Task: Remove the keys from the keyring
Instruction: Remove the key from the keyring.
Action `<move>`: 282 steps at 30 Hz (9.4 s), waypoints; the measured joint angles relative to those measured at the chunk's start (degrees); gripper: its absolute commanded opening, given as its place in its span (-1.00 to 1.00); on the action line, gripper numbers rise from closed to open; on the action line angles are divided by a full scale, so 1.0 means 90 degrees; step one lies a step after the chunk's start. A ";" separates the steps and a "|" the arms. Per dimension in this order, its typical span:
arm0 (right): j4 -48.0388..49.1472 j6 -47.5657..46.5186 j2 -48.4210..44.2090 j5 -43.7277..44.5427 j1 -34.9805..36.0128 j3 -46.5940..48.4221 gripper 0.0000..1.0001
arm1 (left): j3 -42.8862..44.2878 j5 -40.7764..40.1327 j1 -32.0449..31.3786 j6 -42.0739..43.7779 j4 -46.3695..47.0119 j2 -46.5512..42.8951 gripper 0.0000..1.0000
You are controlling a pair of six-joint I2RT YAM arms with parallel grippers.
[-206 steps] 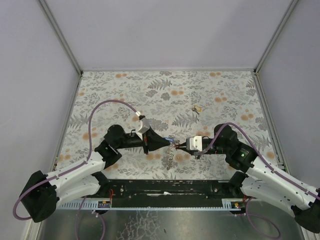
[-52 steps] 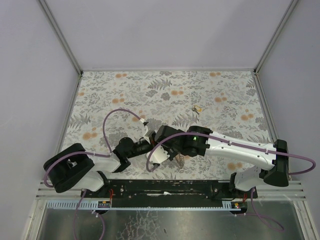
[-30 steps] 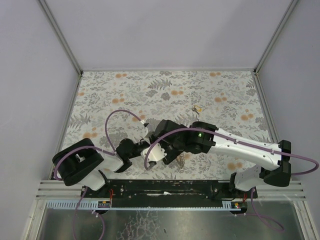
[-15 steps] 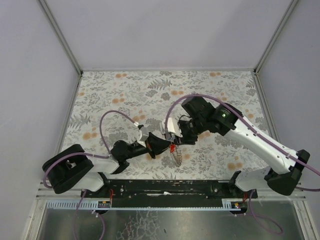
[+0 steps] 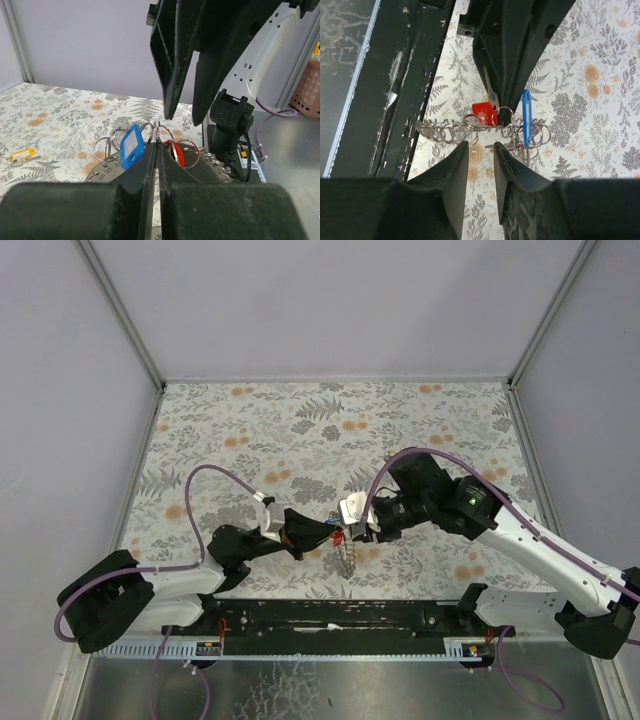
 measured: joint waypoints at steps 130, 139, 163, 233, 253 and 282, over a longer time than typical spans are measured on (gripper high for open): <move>0.0996 0.0627 -0.0097 0.0357 0.0000 -0.0789 -1.00 | 0.0551 0.0403 -0.0134 -0.1855 -0.2994 -0.0891 -0.59; 0.0991 0.0627 -0.0097 0.0364 0.0000 -0.0821 -1.00 | 0.0580 0.0525 -0.0134 -0.1860 -0.3014 -0.0838 -1.00; 0.1032 0.0291 -0.0214 0.0527 0.0000 -0.0821 -1.00 | 0.0386 0.0529 0.0374 -0.2565 -0.2448 -0.0347 -1.00; 0.1882 0.0913 -0.0699 -0.0313 0.0000 -0.1683 -1.00 | 0.0578 0.0886 0.0041 -0.1491 -0.2849 -0.0872 -0.08; 0.1943 0.0986 -0.0699 -0.0272 -0.0002 -0.1698 -1.00 | 0.0823 0.0726 -0.0087 -0.1037 -0.3548 -0.0850 -1.00; 0.1797 0.0945 -0.0379 0.0078 0.0000 -0.1712 -0.62 | 0.3262 -0.0648 -0.0930 0.0746 -0.8973 -0.0809 -1.00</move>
